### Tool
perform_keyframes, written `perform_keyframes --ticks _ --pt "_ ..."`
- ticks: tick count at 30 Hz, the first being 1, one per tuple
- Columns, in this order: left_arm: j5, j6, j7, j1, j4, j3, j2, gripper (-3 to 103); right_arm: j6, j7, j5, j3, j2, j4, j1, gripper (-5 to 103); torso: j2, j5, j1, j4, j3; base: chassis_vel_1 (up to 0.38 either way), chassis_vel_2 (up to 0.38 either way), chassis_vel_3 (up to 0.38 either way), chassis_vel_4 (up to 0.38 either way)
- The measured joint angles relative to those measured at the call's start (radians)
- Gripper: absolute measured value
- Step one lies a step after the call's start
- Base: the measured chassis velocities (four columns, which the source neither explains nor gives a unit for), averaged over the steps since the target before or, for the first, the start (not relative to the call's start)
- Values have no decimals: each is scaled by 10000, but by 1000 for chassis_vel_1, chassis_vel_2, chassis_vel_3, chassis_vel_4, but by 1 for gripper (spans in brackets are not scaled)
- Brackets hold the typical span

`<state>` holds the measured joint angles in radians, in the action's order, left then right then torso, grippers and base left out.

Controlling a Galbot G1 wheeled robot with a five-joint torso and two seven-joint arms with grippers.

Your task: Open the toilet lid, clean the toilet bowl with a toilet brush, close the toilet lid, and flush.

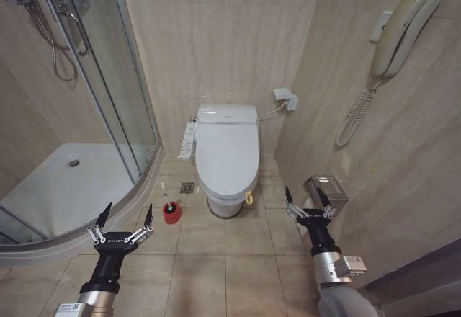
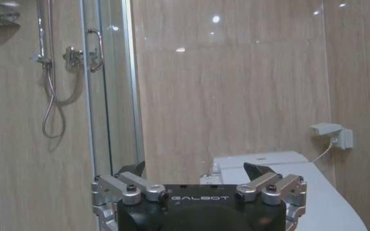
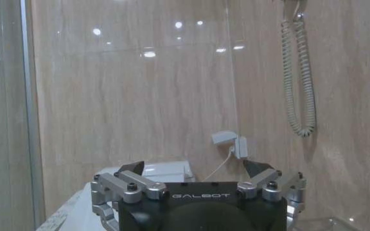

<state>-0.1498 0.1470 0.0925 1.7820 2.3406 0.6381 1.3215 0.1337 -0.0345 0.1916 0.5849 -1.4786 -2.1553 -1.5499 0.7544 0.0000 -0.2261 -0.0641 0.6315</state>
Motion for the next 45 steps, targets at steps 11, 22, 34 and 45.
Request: perform_keyframes --ticks 11,22,34,45 --pt "0 0 0 0 0 0 0 100 51 38 7 -20 -41 29 -13 100 0 0 0 1 0 0 0 0 0" --pt "0 0 0 1 0 0 0 100 145 -25 443 -51 4 36 -13 100 1 1 3 0 -1 0 0 0 0" --pt "0 0 1 -2 0 0 0 100 283 -160 486 -35 -59 222 152 100 -2 0 -8 0 3 -98 102 109 -112" --pt "0 0 0 0 0 0 0 100 297 -367 488 76 -21 226 164 100 2 0 6 0 -2 17 -11 -9 12"
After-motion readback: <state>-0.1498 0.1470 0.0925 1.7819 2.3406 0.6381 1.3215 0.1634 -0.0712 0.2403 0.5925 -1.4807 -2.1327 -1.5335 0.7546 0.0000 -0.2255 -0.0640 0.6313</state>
